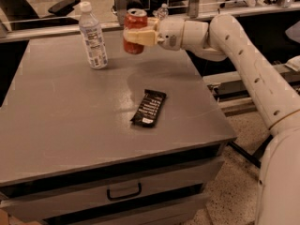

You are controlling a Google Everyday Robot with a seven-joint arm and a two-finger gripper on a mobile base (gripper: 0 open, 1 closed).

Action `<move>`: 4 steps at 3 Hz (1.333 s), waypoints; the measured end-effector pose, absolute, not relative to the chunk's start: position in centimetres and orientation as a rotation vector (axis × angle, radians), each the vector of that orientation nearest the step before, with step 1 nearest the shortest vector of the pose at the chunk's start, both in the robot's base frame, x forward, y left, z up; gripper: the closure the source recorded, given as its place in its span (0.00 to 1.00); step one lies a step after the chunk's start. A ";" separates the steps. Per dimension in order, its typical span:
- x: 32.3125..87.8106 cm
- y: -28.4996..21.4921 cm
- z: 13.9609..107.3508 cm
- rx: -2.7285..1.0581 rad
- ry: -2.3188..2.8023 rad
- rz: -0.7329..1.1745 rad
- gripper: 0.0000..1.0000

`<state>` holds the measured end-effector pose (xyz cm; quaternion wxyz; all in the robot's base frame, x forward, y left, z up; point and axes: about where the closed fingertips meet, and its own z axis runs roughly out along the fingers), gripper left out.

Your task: Move coke can near blue plastic bottle

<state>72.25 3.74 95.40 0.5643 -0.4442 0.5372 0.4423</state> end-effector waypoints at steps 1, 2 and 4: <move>69.5 5.0 93.5 -1.094 1.282 1.073 1.00; 68.2 6.3 91.5 -1.130 1.290 1.062 1.00; 69.2 8.1 89.4 -1.204 1.273 0.949 1.00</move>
Offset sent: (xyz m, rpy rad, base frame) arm -0.0535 0.0348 -0.0651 -0.1040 -0.0054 0.0618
